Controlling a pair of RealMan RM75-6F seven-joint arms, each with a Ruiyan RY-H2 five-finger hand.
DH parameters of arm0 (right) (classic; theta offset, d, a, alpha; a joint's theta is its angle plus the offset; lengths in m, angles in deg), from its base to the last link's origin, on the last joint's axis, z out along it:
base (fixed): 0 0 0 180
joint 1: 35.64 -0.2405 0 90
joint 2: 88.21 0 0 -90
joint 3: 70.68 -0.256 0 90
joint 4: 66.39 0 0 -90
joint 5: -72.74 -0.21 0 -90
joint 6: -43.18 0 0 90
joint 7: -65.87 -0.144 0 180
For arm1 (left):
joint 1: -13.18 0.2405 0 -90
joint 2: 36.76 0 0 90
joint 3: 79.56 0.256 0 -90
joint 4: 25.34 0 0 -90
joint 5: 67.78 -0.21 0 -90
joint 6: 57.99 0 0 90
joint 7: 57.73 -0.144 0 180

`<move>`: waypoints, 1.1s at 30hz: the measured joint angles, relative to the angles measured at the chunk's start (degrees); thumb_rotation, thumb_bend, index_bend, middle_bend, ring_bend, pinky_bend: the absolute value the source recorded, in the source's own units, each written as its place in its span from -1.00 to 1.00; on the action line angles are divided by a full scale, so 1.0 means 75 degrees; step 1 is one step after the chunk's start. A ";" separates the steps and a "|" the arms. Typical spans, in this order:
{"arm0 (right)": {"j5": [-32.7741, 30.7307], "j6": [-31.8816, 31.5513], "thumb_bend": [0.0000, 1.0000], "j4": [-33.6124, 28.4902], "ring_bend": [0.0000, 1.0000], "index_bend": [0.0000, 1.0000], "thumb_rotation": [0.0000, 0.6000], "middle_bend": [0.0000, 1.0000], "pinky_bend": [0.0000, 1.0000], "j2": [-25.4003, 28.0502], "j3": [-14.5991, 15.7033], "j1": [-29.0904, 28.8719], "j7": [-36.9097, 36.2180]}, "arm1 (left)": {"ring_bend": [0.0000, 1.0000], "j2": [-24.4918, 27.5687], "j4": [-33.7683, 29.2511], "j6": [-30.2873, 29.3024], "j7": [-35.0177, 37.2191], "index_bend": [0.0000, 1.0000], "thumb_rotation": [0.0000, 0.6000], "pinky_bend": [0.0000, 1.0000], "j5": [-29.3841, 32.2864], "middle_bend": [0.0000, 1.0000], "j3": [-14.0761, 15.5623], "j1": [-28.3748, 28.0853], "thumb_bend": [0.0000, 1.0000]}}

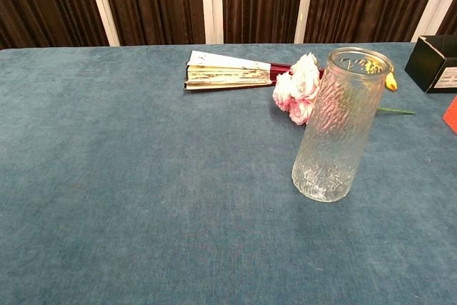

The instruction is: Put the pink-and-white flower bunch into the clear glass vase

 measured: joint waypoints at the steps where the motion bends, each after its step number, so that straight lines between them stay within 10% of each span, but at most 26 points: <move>1: -0.0005 -0.0005 -0.76 -0.0003 -0.91 -0.71 1.00 -0.86 -1.00 0.0003 -0.0003 0.0002 -0.0002 | -1.00 0.0002 -0.0004 -0.0002 -0.0004 -0.92 1.00 -0.96 -0.0005 -1.00 0.0004 0.0003 -0.51; 33: -0.0342 0.0774 -0.76 -0.0103 -0.91 -0.71 1.00 -0.86 -1.00 0.0097 -0.0009 -0.0349 -0.0908 | -1.00 0.0051 -0.0017 -0.0248 0.0195 -0.91 1.00 -0.96 0.0042 -1.00 -0.0016 0.0179 -0.51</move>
